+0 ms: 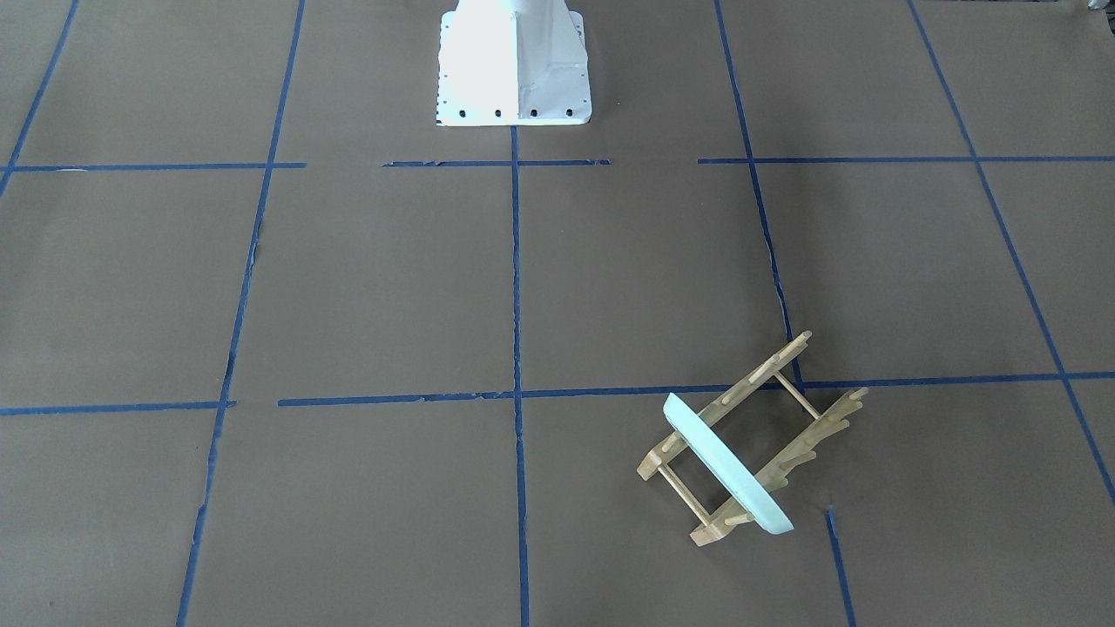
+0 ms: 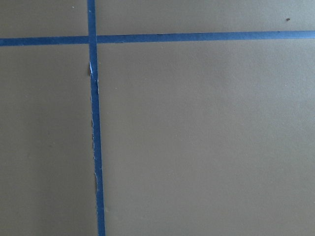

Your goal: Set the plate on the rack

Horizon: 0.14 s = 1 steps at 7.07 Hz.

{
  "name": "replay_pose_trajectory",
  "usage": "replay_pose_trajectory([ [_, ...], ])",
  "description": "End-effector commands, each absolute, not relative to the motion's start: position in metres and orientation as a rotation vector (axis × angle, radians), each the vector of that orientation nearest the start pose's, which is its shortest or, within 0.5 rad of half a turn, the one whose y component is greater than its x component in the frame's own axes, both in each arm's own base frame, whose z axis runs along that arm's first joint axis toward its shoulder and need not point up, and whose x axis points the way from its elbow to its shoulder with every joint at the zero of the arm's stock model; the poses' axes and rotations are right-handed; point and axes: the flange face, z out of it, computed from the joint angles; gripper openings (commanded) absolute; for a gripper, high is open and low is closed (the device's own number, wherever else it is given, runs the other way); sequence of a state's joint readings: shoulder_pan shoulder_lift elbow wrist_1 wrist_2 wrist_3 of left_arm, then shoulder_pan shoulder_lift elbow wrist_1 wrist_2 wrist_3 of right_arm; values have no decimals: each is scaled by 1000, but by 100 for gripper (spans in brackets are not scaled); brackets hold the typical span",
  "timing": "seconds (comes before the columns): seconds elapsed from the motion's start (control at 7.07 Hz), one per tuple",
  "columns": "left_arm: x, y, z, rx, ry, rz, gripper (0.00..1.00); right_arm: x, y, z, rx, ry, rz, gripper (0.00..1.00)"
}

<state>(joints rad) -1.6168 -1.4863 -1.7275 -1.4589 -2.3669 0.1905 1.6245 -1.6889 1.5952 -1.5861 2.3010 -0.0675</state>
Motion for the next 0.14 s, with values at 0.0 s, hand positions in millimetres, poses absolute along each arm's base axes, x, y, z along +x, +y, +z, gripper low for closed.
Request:
replay_pose_trajectory([
  [0.0,-82,-452,626,55,796,123,100,90,-427,707,-61,-734,27,100],
])
